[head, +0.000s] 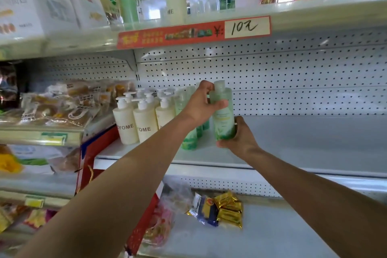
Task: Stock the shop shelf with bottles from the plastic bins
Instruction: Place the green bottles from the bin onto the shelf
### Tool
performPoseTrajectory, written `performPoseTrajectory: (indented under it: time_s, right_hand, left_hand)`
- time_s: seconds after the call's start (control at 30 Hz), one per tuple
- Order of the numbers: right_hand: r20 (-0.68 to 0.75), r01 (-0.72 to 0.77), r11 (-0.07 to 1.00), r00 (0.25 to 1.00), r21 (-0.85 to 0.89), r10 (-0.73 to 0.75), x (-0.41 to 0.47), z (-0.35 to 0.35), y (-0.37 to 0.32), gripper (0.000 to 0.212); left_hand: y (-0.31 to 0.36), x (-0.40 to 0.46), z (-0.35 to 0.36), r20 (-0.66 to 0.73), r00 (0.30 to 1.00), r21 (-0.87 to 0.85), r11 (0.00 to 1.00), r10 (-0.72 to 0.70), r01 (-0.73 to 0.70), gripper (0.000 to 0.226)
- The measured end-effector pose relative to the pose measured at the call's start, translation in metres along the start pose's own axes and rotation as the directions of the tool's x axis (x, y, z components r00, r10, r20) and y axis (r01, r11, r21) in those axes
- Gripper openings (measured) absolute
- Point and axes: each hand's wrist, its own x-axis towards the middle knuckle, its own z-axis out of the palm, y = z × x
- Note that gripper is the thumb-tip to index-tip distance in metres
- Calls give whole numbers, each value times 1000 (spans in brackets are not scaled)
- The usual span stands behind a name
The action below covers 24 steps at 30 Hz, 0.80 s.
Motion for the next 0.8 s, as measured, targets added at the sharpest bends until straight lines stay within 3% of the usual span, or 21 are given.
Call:
performPoseTrajectory:
  time_s: [0.4, 0.8]
  right_hand:
    - [-28, -102, 994, 995, -49, 100, 64, 22, 42, 64]
    - [-34, -102, 993, 994, -59, 101, 112, 25, 51, 60]
  left_hand:
    - [-48, 57, 27, -12, 993, 90, 989, -117, 117, 53]
    - [-59, 99, 47, -91, 983, 103, 980, -160, 169, 38]
